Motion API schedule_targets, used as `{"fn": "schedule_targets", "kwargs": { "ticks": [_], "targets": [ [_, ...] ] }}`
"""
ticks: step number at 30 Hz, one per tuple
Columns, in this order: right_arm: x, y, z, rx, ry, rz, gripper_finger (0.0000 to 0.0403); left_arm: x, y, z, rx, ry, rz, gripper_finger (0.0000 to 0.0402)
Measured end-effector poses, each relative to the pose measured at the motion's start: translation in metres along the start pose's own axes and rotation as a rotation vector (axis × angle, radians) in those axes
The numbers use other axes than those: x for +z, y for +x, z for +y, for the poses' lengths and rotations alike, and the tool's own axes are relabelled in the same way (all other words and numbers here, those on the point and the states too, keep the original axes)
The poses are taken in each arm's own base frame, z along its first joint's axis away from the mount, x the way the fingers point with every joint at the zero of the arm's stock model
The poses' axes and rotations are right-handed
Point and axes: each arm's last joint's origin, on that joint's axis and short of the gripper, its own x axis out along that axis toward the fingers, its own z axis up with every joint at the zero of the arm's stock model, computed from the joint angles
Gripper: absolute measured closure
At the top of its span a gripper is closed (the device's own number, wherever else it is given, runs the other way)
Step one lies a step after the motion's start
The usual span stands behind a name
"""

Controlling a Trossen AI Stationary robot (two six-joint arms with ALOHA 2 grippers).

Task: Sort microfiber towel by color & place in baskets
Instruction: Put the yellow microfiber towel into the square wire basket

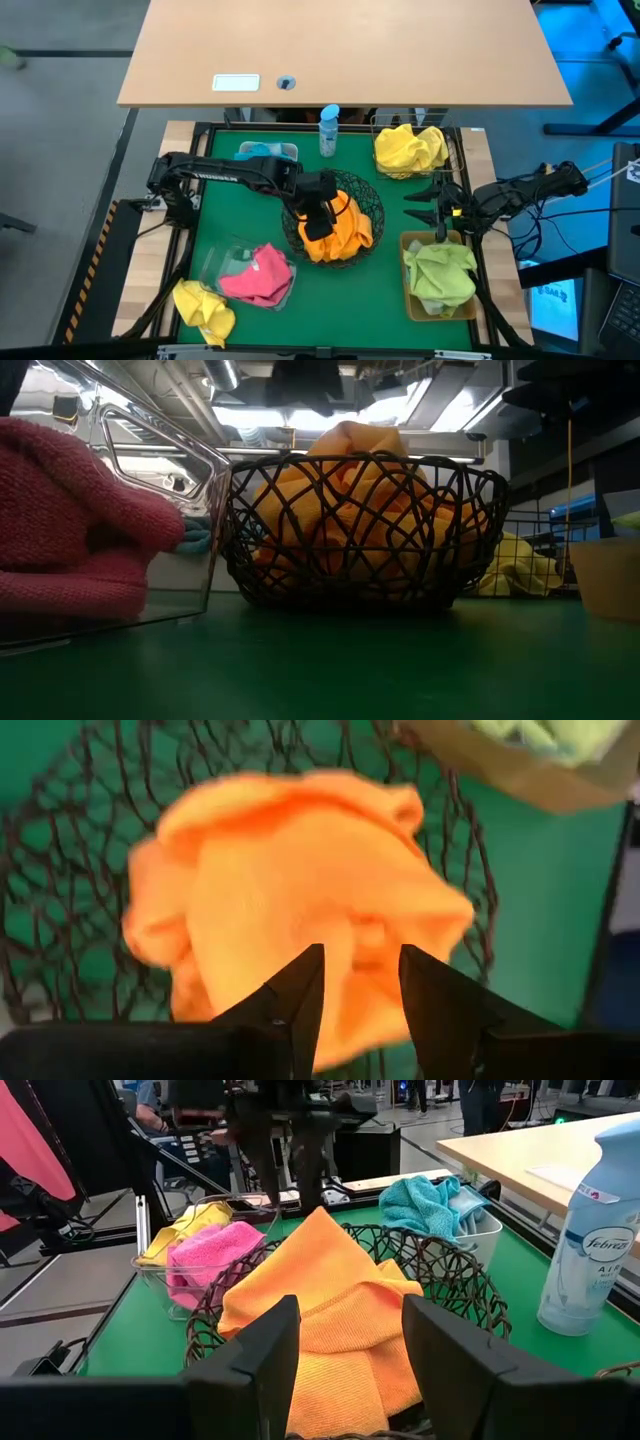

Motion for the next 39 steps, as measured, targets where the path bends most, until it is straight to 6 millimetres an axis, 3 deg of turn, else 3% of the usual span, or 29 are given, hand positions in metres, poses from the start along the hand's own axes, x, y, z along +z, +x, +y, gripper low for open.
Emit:
{"fn": "schedule_targets", "kwargs": {
  "ticks": [4,8,19,28,39],
  "targets": [
    [0.000,0.000,0.000,0.007,0.000,0.002,0.0226,-0.007,-0.015,-0.002,-0.059,-0.017,0.141,0.0275],
    [0.000,0.000,0.001,0.036,0.000,0.009,0.0226,-0.030,-0.021,-0.014,-0.073,-0.093,0.328,0.0275],
    [-0.001,0.000,0.001,0.054,-0.002,0.018,0.0226,-0.103,-0.037,-0.085,-0.030,-0.164,0.560,0.0275],
    [-0.001,0.000,0.002,0.057,-0.002,0.020,0.0226,-0.161,-0.055,-0.131,0.095,-0.421,0.584,0.0277],
    [-0.001,0.000,0.003,0.118,-0.003,0.033,0.0226,-0.223,-0.080,-0.161,0.208,-0.640,0.478,0.0278]
  ]
}}
